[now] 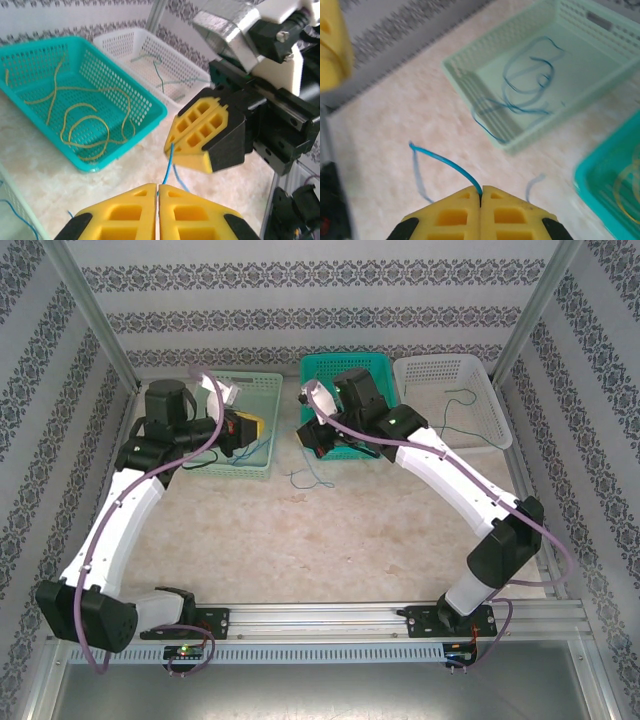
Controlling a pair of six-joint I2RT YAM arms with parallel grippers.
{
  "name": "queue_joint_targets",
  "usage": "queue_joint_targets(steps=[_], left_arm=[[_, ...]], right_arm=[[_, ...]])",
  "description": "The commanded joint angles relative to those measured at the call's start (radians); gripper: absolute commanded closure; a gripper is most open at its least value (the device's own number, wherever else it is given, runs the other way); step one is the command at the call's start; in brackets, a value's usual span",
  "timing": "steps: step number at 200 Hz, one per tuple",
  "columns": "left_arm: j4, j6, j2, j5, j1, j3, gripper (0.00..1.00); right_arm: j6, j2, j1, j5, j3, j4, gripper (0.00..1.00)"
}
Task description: Untangle the cables
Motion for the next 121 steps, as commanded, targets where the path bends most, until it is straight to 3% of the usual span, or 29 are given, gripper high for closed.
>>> queue_joint_targets(steps=[1, 28, 55, 71, 92, 111, 121], left_arm=[[-0.155, 0.073, 0.039, 0.058, -0.019, 0.026, 0.91], [-0.07, 0.008, 0.036, 0.041, -0.032, -0.033, 0.91], [0.061, -0.115, -0.029, -0.099, -0.033, -0.109, 0.85], [0.085, -0.187, -0.059, -0.171, -0.034, -0.121, 0.63], [0.099, -0.325, -0.068, -0.206, -0.033, -0.111, 0.52], [0.161, -0.533, -0.064, -0.212, -0.033, -0.125, 0.5], [0.21, -0.662, -0.059, -0.217, -0.032, -0.15, 0.43]], right_arm=[[-0.121, -0.036, 0.026, 0.154, 0.025, -0.164, 0.99], [-0.085, -0.055, 0.034, 0.196, 0.004, -0.169, 1.0], [-0.017, -0.096, 0.018, 0.252, -0.06, -0.115, 1.0], [0.025, -0.115, 0.004, 0.276, -0.078, -0.094, 1.0], [0.062, -0.132, -0.004, 0.302, -0.096, -0.056, 1.0], [0.082, -0.13, -0.003, 0.326, -0.097, -0.04, 1.0], [0.089, -0.127, 0.002, 0.352, -0.096, -0.036, 1.0]])
